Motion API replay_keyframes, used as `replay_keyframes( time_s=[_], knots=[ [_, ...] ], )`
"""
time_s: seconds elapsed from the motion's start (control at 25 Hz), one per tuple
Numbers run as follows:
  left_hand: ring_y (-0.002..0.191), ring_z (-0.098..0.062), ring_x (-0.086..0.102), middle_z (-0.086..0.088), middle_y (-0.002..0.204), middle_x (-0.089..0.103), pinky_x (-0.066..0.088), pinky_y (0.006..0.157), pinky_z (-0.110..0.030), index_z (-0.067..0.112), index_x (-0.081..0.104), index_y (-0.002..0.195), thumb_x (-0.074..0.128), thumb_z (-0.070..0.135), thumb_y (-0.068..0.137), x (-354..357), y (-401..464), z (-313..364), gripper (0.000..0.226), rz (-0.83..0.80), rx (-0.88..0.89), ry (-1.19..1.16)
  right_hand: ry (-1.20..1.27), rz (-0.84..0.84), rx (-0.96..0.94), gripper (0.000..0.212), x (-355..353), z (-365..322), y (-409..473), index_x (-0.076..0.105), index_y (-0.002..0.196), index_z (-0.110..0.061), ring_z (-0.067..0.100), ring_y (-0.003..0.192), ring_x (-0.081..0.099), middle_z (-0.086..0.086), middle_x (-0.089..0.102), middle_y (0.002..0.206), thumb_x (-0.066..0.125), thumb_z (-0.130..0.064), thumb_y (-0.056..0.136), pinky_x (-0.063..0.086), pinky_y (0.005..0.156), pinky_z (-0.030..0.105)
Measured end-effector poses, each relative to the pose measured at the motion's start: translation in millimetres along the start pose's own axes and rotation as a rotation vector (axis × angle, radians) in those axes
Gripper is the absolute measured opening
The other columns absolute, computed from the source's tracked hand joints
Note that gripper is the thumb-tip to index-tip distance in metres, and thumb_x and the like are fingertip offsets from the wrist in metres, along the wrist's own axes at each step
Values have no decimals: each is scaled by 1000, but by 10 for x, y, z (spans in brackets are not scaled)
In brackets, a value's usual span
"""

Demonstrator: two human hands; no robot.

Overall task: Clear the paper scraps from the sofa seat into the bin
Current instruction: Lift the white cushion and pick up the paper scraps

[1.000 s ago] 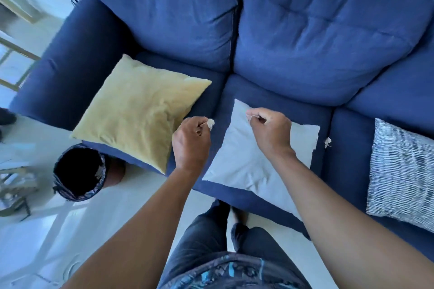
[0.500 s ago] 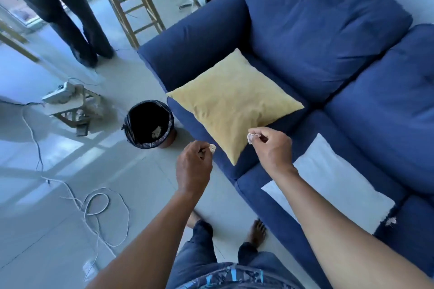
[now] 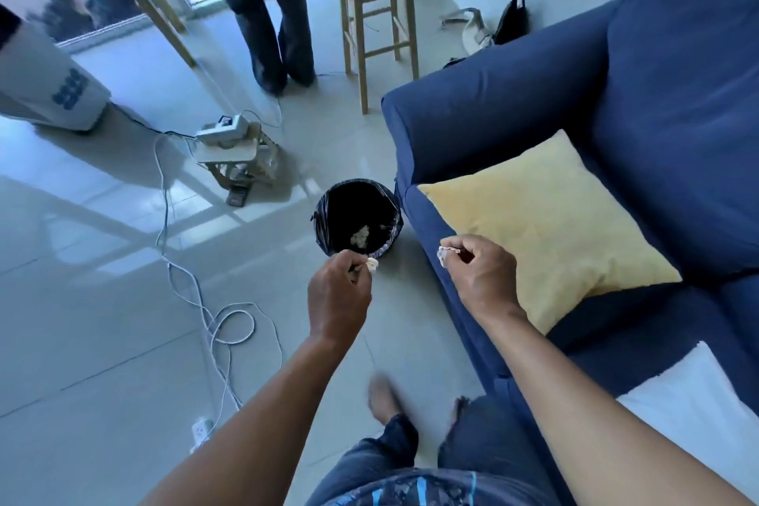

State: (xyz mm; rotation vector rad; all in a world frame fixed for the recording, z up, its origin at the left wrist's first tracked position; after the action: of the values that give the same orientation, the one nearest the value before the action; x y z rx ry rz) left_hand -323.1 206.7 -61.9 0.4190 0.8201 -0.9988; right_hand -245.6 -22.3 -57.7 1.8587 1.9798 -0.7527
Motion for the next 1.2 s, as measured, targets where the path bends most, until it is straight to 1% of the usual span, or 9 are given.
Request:
replay_keyframes(
  time_s=[0.16,0.36,0.52,0.6,0.84,0.92,1.0,1.08,1.2],
  knots=[
    [71,-15,62,6,80,70,43,65,-27,20,70,84,70,18,84,-74,425,-223,3,31,-40,-15,-25,-96,-23,8,512,-129,379,77,83,-20,10,80,68,-6,74,86,71,-15,83,56,79,31],
    [65,-9,54,6,79,69,30,60,-17,20,70,83,71,16,84,-2,1002,-521,4,43,-160,5,-35,-217,-18,7,1188,-221,1099,74,78,-21,9,76,67,-8,73,80,71,-16,82,54,74,26],
    [70,-13,59,5,83,71,37,63,-23,19,71,86,69,17,85,244,1605,-842,3,17,-222,39,-124,-289,-12,4,1747,-167,1785,75,80,-16,17,76,67,-3,74,79,72,-14,81,53,76,31],
    [72,-15,63,5,83,72,43,66,-26,20,70,86,69,17,86,436,1878,-1011,3,15,-244,45,-166,-332,14,4,2030,-40,2083,75,82,-15,18,77,66,-2,74,80,71,-14,81,51,75,30],
    [72,-10,64,9,80,71,47,69,-24,24,68,83,69,19,86,1322,2350,-1836,6,-15,-412,-16,-276,-343,19,3,3160,621,2858,67,80,-15,20,74,64,-3,71,76,68,-16,82,48,71,31],
    [71,-8,63,11,79,70,43,66,-19,24,68,83,67,20,86,1650,2484,-2123,5,-28,-435,-13,-294,-377,75,2,3609,1013,3059,68,86,-17,19,79,65,-3,72,83,67,-17,84,49,73,28],
    [69,-7,61,11,76,68,41,64,-17,23,68,82,66,20,86,1868,2622,-2272,6,-39,-434,-21,-319,-464,183,19,3909,1371,3158,71,104,-21,14,92,66,-4,73,101,67,-14,86,48,81,21],
    [70,-10,61,10,75,68,47,67,-23,22,68,82,64,17,85,2146,2728,-2470,7,-60,-444,-25,-332,-500,252,31,4112,1693,3199,68,117,-21,14,102,66,-2,71,113,63,-10,88,49,90,21],
    [77,-15,65,7,83,71,54,75,-33,23,70,92,60,16,87,2497,2865,-2686,13,-175,-472,-18,-312,-457,264,30,4052,1817,3129,70,114,-20,13,101,68,-2,73,112,59,-9,89,52,93,23]
  ],
)
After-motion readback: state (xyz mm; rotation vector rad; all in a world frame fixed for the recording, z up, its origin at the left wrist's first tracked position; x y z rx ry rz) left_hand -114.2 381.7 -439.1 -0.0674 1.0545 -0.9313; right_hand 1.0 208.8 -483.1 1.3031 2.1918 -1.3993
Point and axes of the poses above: each hand's wrist, its own y-axis towards the middle knuckle, its own x-axis out of the palm, z = x × y, the point moved 8 cm from there along y, towards the middle knuckle
